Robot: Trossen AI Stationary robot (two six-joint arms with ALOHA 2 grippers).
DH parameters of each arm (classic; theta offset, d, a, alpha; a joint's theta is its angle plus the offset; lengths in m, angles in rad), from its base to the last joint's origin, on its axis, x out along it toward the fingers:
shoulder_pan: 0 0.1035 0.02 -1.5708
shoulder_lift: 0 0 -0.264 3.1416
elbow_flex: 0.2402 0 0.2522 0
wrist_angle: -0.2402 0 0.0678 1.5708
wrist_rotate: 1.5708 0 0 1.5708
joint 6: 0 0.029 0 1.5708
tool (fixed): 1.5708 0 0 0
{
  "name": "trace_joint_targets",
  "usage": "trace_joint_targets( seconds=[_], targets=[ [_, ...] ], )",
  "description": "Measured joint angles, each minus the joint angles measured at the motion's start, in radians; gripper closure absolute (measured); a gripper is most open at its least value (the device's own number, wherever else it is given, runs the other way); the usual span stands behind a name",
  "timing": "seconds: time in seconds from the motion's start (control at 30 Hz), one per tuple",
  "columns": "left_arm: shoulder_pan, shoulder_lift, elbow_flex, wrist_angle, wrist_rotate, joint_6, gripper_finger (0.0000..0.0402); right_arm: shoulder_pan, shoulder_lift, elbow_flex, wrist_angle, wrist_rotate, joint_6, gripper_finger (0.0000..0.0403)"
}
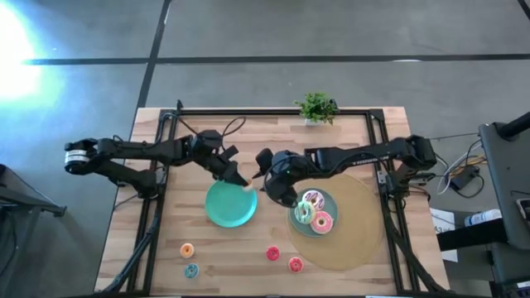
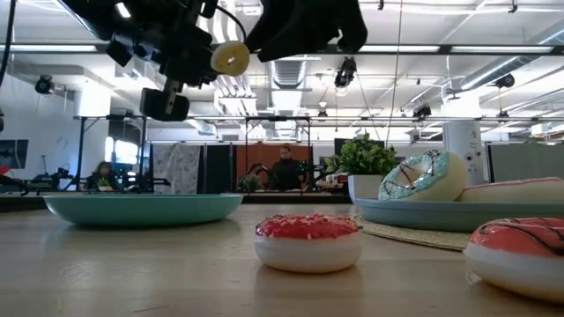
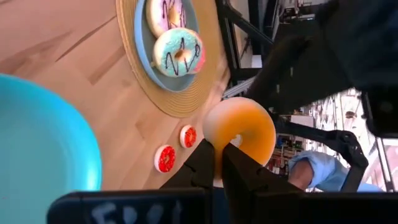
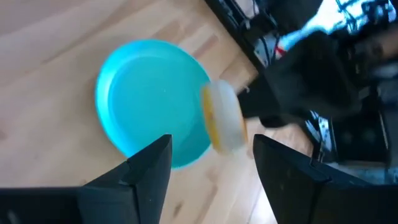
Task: Pick & Place donuts
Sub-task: Put the small yellow donut on the light blue plate
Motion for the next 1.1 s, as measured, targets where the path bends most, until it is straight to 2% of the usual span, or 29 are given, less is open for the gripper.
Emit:
trace_joint_targets(
  seconds=[0.3,0.47,0.7,1.1],
  targets=[
    [0.002,0.007,-0.002,0.025,0.003,-0.024,0.0401,0.015,0.0,0.0,0.043,0.003,-0.027,0.0185],
    [-0.003,0.007,-0.002,0.066,-0.005,-0.031,0.0402,0.016,0.0,0.0,0.058,-0.001,-0.027,0.0202],
    [-0.003,0.007,0.0,0.069,-0.009,-0.032,0.0401,0.013,0.0,-0.005,0.058,-0.004,-0.006,0.0241],
    [-0.019,0.008,0.003,0.067,-0.058,-0.022,0.0393,0.006,0.0,-0.039,0.11,-0.005,0.07,0.0334]
  ],
)
